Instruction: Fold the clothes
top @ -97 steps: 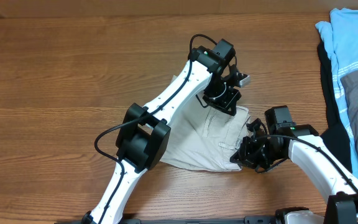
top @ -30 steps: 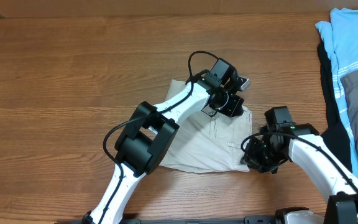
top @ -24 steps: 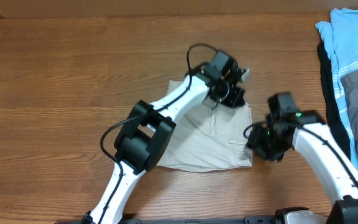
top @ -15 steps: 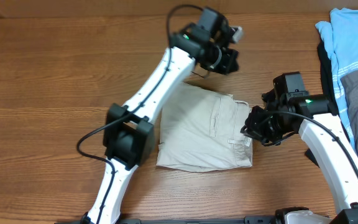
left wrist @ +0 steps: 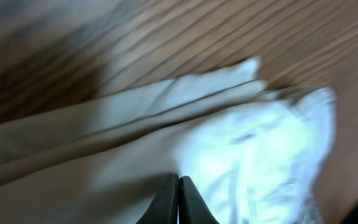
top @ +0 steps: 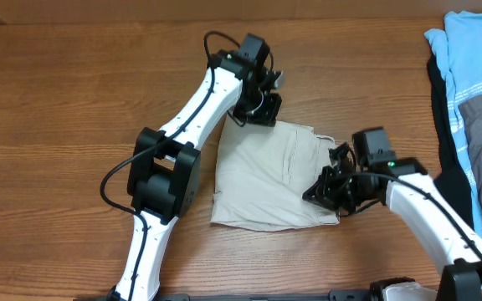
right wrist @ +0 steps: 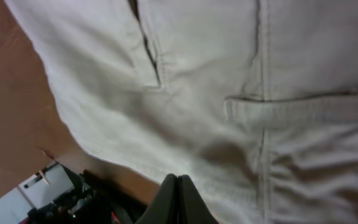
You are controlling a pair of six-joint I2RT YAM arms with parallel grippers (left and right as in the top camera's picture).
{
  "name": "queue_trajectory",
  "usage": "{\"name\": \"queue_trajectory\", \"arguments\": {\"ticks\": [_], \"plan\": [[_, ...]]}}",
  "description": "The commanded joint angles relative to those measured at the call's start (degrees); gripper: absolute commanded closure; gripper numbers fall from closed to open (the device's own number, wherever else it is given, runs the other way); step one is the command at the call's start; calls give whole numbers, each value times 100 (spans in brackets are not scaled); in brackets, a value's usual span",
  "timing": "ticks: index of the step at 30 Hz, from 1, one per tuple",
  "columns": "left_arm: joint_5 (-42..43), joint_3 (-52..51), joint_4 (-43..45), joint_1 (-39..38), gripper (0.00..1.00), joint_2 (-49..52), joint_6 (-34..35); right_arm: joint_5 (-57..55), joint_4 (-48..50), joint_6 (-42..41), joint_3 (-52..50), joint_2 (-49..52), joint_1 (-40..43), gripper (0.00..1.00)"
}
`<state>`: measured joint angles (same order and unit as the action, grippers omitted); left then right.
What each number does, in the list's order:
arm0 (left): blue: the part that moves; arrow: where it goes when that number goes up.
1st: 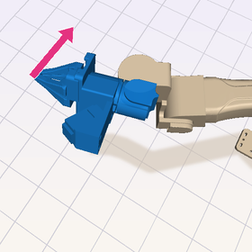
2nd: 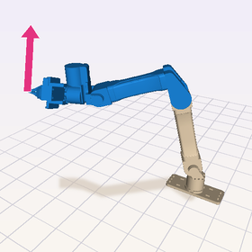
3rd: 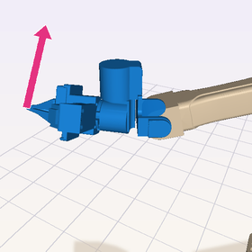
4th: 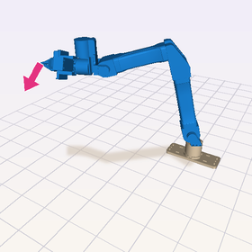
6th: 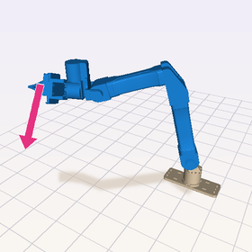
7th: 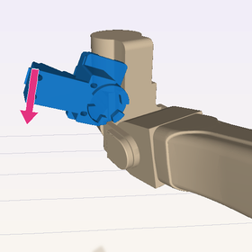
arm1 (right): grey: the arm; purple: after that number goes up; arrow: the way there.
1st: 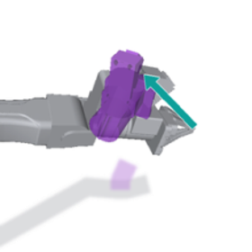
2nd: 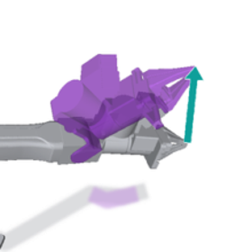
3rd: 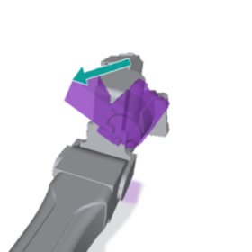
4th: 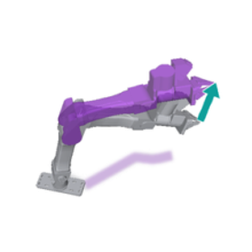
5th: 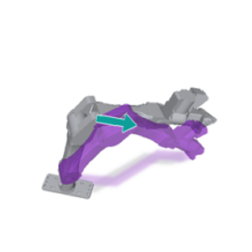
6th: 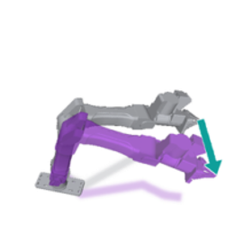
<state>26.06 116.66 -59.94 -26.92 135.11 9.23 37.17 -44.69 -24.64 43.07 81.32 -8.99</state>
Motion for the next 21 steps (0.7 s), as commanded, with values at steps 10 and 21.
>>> {"name": "queue_trajectory", "arguments": {"ticks": [10, 21], "plan": [[-647, -1403, 1246, 11, 96, 24, -127, 155, 1342, -702, -1134, 859, -17, 96], [-699, -216, 850, 144, 96, -584, 111, 317, 1012, -654, -680, 916, -17, 96]]}}
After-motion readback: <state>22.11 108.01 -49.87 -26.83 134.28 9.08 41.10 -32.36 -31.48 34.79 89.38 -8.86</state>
